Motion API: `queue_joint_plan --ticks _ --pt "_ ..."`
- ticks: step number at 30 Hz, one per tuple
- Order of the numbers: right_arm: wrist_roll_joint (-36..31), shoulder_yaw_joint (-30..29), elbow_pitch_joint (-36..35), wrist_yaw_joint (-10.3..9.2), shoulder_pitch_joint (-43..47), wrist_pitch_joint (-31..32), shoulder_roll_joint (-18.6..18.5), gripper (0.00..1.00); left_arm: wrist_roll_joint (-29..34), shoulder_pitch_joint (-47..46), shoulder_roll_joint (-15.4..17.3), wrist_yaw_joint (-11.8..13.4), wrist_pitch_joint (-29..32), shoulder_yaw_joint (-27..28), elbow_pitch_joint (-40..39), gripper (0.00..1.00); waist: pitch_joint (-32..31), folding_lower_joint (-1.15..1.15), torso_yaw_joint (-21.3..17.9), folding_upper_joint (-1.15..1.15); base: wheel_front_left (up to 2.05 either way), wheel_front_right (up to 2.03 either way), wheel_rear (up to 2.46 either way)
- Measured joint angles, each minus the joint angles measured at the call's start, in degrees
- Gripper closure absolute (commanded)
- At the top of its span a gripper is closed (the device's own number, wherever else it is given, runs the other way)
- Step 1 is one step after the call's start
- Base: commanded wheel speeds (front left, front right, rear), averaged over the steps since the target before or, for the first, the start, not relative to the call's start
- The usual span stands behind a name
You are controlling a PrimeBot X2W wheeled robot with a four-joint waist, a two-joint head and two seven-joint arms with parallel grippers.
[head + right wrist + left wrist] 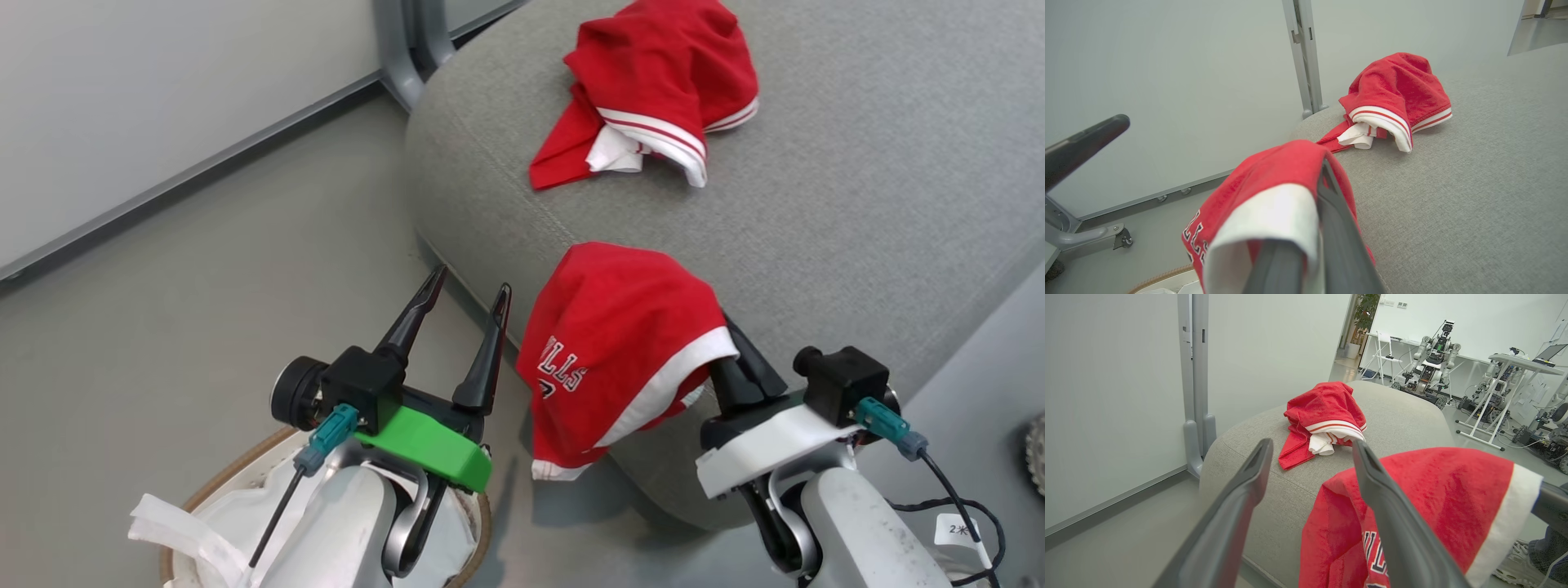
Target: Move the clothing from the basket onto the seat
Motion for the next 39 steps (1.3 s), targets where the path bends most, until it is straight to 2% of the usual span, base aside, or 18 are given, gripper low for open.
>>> queue_joint_plan --ticks 6,16,24,30,39 --pt "-3.7 -2.7 -0.5 0.0 -4.8 0.0 -0.6 1.0 0.1 -0.1 0.5 0.0 0.0 -0.9 0.3 0.0 2.1 0.0 -1.9 0.0 0.0 0.0 0.0" --pt "-8.3 -9.4 -3.8 0.0 -24.8 0.0 -12.6 1.0 0.2 -2.0 1.8 0.0 0.0 -2.3 0.9 0.0 7.7 0.0 -0.1 0.0 0.0 0.0 0.0" --pt "-13.5 -16.6 0.3 0.0 -38.7 0.0 -19.8 1.0 0.7 -5.8 2.4 0.0 0.0 -3.7 0.7 0.0 13.0 0.01 3.1 0.0 0.0 0.0 0.0" --pt "-17.8 -19.9 8.6 0.0 -42.0 0.0 -20.6 1.0 0.9 -8.1 2.9 0.0 0.0 -4.4 0.7 0.0 17.4 0.01 5.9 0.0 0.0 0.0 0.0" --pt "-21.1 -22.2 20.7 0.0 -36.9 0.0 -15.9 1.0 1.2 -9.9 3.1 0.0 0.0 -3.8 0.7 0.0 22.6 0.01 10.8 0.0 0.0 0.0 0.0"
